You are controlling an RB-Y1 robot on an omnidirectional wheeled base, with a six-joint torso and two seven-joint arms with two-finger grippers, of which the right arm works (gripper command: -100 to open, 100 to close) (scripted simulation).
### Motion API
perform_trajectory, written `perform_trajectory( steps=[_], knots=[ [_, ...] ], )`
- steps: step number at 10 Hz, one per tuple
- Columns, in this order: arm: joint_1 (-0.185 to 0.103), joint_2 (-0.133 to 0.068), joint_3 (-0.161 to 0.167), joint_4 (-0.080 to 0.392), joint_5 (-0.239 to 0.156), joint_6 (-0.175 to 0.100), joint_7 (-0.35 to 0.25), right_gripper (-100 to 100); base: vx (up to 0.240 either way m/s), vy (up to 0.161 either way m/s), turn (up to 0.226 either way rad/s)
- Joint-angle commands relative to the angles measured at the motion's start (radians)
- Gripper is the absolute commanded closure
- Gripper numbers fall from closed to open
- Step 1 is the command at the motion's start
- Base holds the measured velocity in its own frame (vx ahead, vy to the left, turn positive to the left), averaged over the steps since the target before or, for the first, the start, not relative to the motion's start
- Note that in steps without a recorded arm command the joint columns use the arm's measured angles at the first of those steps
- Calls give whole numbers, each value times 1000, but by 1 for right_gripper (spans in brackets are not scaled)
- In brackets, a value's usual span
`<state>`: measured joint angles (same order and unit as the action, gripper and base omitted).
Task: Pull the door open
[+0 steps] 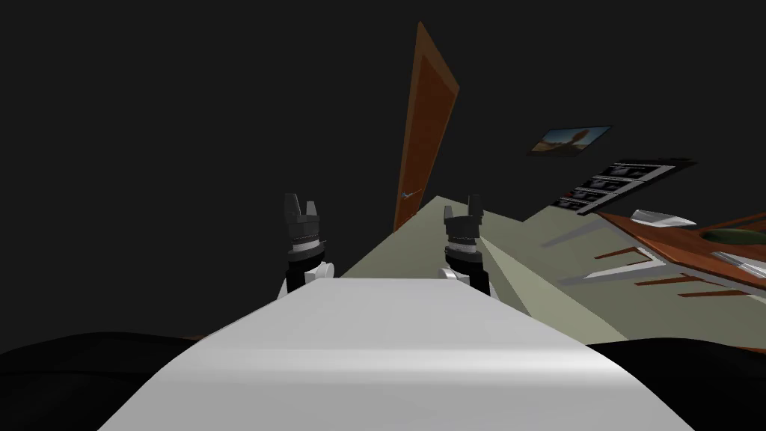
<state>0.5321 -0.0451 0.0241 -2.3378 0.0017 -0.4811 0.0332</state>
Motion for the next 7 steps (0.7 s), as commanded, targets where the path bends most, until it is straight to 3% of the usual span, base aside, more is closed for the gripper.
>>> perform_trajectory(
  steps=[1, 7],
  knots=[
    [-11, -5, 0, 29, 2, -7, -5, -100, 94, -99, 110],
    [-60, -22, -2, 153, 10, -38, -28, -100, 69, -54, 67]
  ],
)
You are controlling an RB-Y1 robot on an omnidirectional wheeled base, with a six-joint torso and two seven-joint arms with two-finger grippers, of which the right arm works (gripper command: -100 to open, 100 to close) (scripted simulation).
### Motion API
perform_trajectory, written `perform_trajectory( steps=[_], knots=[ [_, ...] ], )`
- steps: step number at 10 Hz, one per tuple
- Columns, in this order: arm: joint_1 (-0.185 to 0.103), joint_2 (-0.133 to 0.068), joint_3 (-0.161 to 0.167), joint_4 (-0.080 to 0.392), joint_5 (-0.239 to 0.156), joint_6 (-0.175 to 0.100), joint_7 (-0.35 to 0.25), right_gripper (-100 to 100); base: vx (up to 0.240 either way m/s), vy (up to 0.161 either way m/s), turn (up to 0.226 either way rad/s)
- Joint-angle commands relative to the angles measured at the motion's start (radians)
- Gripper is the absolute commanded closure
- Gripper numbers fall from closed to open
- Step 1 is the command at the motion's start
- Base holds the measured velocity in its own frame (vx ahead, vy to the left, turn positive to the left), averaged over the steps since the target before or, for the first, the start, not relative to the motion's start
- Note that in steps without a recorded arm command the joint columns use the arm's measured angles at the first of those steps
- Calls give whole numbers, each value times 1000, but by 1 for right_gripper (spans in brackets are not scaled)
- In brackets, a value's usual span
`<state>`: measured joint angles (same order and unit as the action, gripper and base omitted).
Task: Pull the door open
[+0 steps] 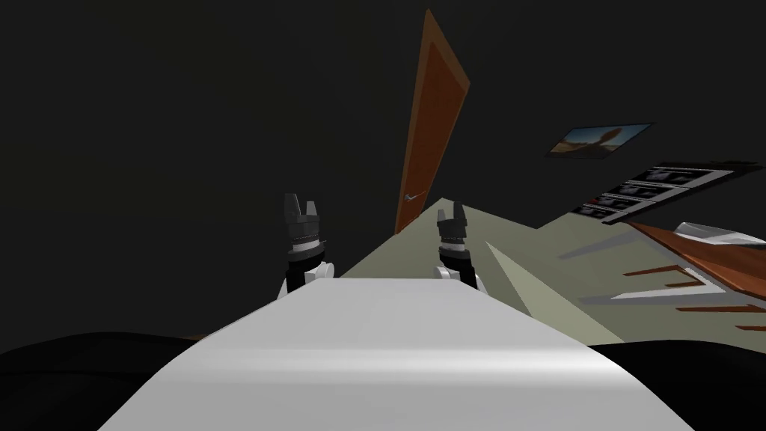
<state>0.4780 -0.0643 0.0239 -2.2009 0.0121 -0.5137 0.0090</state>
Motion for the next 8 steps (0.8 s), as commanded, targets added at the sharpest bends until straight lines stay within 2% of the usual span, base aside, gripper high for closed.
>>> perform_trajectory(
  steps=[1, 8],
  knots=[
    [-14, -6, -3, 37, 1, -11, -8, -100, 72, -76, 68],
    [-83, -27, -5, 212, 13, -54, -40, -100, 78, -78, 84]
  ],
)
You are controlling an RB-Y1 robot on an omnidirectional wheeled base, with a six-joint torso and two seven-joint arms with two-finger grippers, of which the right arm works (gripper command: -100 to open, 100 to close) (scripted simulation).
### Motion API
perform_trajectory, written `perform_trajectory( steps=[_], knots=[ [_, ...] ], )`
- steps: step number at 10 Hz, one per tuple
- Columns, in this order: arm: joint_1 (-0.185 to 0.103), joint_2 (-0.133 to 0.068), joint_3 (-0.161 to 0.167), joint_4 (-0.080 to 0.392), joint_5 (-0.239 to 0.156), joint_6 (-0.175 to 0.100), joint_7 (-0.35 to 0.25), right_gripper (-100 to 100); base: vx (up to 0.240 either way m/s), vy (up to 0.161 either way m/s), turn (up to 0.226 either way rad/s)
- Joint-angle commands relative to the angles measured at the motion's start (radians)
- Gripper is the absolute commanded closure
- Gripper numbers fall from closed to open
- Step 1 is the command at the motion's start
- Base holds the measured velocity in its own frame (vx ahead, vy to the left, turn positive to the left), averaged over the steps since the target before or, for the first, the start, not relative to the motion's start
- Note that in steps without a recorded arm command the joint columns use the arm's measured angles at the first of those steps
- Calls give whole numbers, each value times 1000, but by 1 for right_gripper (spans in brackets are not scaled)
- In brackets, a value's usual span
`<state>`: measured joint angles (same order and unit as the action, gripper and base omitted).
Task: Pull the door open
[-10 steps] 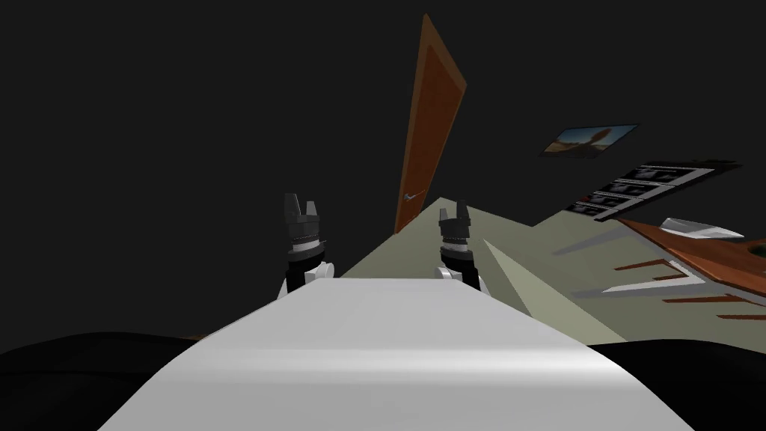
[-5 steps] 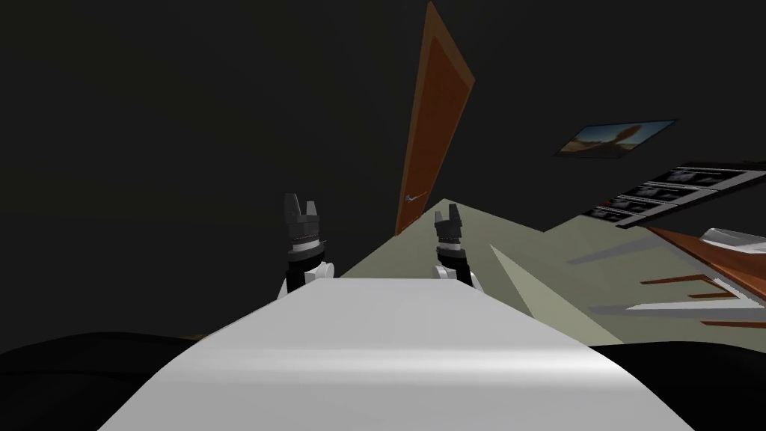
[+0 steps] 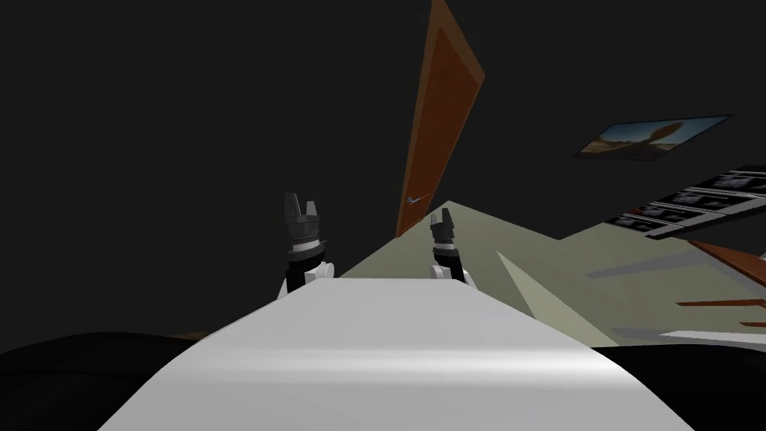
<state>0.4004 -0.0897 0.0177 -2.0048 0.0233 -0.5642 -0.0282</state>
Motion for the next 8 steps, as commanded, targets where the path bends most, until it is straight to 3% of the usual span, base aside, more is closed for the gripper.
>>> perform_trajectory(
  steps=[1, 6, 8],
  knots=[
    [-17, -5, 0, 45, 4, -11, -9, -100, 91, -104, 81],
    [-77, -21, -2, 198, 14, -50, -37, -100, 79, -98, 106],
    [-90, -25, -3, 232, 16, -58, -43, -100, 78, -93, 75]
  ],
)
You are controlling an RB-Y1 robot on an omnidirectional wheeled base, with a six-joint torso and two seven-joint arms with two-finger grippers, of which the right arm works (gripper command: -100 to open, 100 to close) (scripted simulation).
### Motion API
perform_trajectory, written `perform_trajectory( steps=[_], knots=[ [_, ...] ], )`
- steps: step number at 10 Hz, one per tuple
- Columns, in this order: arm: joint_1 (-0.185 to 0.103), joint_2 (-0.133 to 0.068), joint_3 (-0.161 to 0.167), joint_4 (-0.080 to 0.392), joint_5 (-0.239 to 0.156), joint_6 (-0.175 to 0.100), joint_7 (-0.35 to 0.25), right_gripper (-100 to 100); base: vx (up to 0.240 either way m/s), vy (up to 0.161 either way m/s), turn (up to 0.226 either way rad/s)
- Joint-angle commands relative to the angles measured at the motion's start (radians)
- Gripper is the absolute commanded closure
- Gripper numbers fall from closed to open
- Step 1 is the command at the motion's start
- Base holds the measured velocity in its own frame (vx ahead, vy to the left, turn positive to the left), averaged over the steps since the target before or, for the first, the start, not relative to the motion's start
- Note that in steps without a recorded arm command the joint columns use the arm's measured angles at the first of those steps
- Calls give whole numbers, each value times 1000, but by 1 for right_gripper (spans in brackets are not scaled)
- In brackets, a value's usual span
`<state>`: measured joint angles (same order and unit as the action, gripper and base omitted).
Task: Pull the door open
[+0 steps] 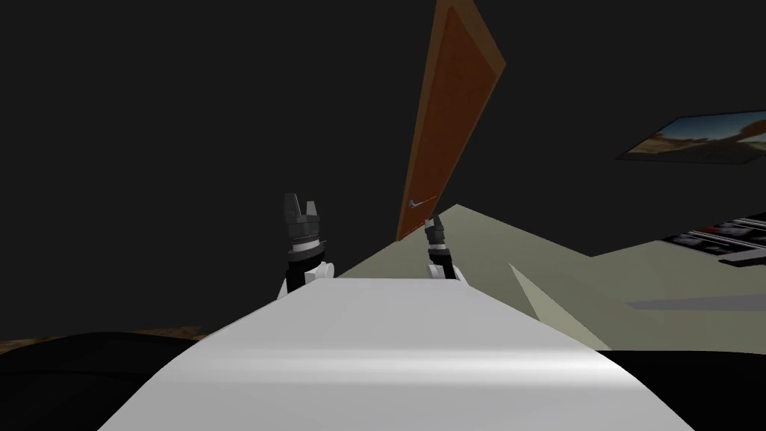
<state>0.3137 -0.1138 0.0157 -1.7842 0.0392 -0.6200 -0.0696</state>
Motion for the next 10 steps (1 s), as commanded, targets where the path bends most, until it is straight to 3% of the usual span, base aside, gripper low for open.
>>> perform_trajectory(
  steps=[1, 7, 8, 10],
  knots=[
    [-16, -4, -1, 44, 2, -10, -8, -100, 40, -65, 52],
    [-83, -22, -4, 205, 14, -53, -39, -100, 59, -92, 95],
    [-83, -22, -4, 216, 14, -53, -39, -100, 47, -82, 61],
    [-111, -29, -5, 285, 19, -71, -52, -100, 48, -73, 92]
  ],
)
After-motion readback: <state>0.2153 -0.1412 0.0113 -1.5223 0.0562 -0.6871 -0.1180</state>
